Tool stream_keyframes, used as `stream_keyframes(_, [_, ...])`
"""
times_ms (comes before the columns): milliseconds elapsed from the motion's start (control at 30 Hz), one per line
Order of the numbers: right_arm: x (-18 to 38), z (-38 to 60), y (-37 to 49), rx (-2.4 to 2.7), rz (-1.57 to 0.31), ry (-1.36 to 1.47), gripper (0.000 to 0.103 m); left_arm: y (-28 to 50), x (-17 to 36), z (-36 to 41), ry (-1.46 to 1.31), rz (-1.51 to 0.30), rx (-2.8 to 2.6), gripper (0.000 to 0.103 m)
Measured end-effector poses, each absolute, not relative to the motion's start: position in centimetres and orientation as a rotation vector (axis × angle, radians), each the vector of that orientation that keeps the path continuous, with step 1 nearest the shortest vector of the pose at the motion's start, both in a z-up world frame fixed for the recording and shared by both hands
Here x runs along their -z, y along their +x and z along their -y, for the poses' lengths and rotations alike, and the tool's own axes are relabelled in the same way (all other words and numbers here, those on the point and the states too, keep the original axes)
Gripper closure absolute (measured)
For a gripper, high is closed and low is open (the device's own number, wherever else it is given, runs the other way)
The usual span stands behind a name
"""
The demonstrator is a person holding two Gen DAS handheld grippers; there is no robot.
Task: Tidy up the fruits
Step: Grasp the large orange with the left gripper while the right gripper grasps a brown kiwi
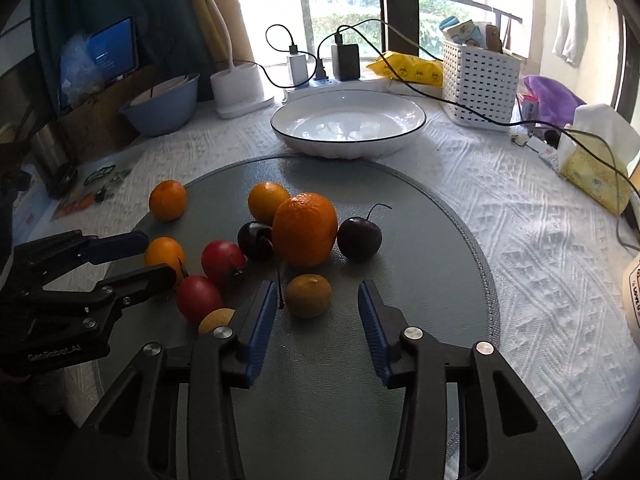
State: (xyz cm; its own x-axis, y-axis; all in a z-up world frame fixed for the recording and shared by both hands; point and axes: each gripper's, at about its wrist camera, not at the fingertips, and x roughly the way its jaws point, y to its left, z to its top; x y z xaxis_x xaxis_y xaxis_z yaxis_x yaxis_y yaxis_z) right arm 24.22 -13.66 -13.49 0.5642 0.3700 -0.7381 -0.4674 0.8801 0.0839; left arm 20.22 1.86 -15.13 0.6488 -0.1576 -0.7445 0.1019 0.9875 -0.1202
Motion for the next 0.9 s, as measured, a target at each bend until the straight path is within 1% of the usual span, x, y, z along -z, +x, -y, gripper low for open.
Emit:
stream_keyframes(33, [13.6,13.6,24.3,-0.498,-0.843,-0.125,0.062,20.3,15.2,-1.8,-0.068,-0.854,0.148,0.051])
stream_keyframes(100, [13.9,13.6,24.4,-0.501,-0.854,-0.125,0.068,20.4,15.3,-1.7,-0.066,-0.86,0.15,0.057])
stream_keyframes(200, [14.0,13.5,24.4,-0.512,-0.858,-0.129,0.075,20.5,15.5,-1.7,-0.069,-0.867,0.155,0.059])
stream_keyframes(233, [14.0,13.4,24.4,-0.515,-0.858,-0.132,0.075,20.5,15.6,-1.7,-0.071,-0.869,0.157,0.061])
stream_keyframes(333, [14.0,13.3,24.4,-0.516,-0.858,-0.139,0.075,20.6,15.6,-1.6,-0.07,-0.871,0.165,0.064])
stream_keyframes(900, [13.3,13.7,23.4,-0.507,-0.831,-0.133,0.076,19.3,14.6,-1.4,-0.071,-0.839,0.163,0.065])
